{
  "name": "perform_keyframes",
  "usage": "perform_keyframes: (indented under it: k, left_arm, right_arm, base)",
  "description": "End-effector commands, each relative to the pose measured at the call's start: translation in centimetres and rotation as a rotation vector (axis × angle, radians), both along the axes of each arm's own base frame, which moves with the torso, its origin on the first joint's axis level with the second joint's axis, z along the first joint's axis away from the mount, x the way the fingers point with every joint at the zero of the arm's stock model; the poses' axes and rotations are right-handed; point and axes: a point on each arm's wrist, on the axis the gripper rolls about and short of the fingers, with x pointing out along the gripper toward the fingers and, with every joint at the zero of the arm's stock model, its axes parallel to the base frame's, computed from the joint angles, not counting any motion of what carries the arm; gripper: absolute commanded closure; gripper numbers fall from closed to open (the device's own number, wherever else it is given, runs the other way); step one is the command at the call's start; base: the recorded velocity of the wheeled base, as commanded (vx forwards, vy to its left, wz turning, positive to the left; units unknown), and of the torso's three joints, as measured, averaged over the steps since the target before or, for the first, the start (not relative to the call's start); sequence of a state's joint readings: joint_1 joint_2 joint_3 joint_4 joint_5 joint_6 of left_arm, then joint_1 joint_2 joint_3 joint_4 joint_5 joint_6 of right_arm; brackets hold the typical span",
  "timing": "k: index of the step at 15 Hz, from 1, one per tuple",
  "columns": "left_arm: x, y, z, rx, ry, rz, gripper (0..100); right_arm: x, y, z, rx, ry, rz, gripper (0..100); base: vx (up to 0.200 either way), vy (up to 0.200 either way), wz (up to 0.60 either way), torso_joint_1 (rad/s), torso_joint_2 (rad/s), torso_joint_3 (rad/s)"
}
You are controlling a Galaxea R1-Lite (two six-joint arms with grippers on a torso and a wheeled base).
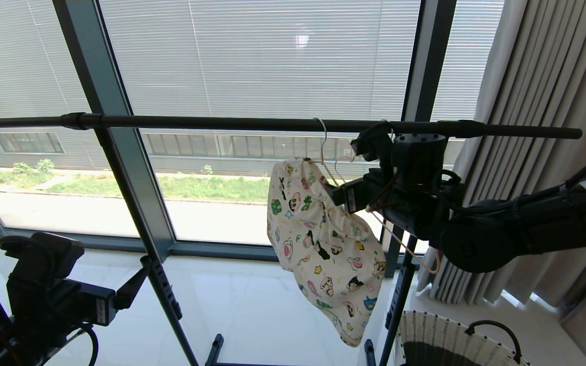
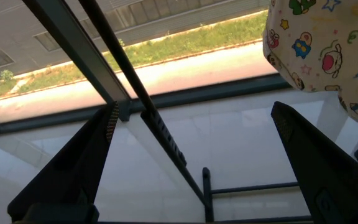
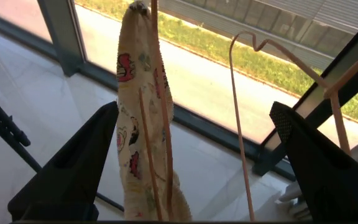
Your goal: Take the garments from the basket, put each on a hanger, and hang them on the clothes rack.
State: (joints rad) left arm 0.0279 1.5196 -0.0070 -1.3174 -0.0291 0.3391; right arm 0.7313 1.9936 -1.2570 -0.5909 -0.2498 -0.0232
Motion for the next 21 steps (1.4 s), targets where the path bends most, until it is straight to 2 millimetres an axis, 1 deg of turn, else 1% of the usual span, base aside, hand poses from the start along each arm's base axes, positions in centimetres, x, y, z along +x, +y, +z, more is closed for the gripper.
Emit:
perform_keyframes:
  k: [1,2,4,5,6,7,8,9,10,11,12,14,16,21]
  left_arm:
    - [0.1,0.2,-0.2,0.003,0.012,0.027,0]
    - [0.3,0.2,-0.3,0.004,0.018,0.039,0]
    - [0.3,0.2,-0.3,0.002,0.018,0.043,0]
    - [0.2,0.2,-0.3,0.002,0.015,0.043,0]
    - [0.2,0.2,-0.3,0.002,0.015,0.043,0]
    - [0.1,0.2,-0.2,0.002,0.012,0.043,0]
    - [0.1,0.2,-0.2,0.002,0.012,0.043,0]
    - [0.2,0.2,-0.2,0.003,0.014,0.047,0]
    - [0.2,0.3,-0.3,0.006,0.017,0.062,0]
    - [0.3,0.3,-0.3,0.011,0.018,0.085,0]
    - [0.3,0.3,-0.4,0.012,0.021,0.089,0]
    - [0.3,0.4,-0.3,0.012,0.018,0.093,0]
    - [0.2,0.4,-0.3,0.014,0.018,0.103,0]
    - [0.1,0.4,-0.2,0.013,0.012,0.105,0]
  right_arm:
    - [-1.8,-1.4,3.6,0.058,-0.064,0.003,0]
    - [-2.7,-2.2,4.4,0.061,-0.072,0.004,0]
    - [-4.8,-4.6,4.8,0.012,-0.047,-0.006,0]
    - [-6.1,-6.8,4.7,-0.050,-0.035,-0.028,0]
    - [-6.8,-8.4,4.4,-0.102,-0.039,-0.047,0]
    - [-7.7,-11.3,3.9,-0.194,-0.055,-0.095,0]
    - [-8.4,-13.1,3.7,-0.246,-0.066,-0.129,0]
    - [-9.3,-15.3,3.3,-0.300,-0.074,-0.176,0]
    - [-9.7,-16.3,3.1,-0.322,-0.075,-0.197,0]
    - [-10.6,-17.8,2.6,-0.342,-0.070,-0.233,0]
    - [-11.3,-18.5,2.4,-0.344,-0.066,-0.250,0]
    - [-12.0,-19.4,1.8,-0.352,-0.053,-0.280,0]
    - [-12.4,-19.9,1.5,-0.356,-0.045,-0.295,0]
    - [-12.7,-20.1,1.7,-0.355,-0.058,-0.302,0]
  base:
    - [0.000,0.000,0.00,0.000,0.00,0.000]
    - [0.000,0.000,0.00,0.000,0.00,0.000]
    - [0.000,0.000,0.00,0.000,0.00,0.000]
    - [0.000,0.000,0.00,0.000,0.00,0.000]
    - [0.000,0.000,0.00,0.000,0.00,0.000]
    - [0.000,0.000,0.00,0.000,0.00,0.000]
    - [0.000,0.000,0.00,0.000,0.00,0.000]
    - [0.000,0.000,0.00,0.000,0.00,0.000]
    - [0.000,0.000,0.00,0.000,0.00,0.000]
    - [0.000,0.000,0.00,0.000,0.00,0.000]
    - [0.000,0.000,0.00,0.000,0.00,0.000]
    - [-0.200,0.000,0.00,0.002,0.00,0.002]
    - [-0.200,0.000,0.00,0.012,0.00,0.005]
    - [-0.200,0.000,0.00,-0.002,0.00,0.005]
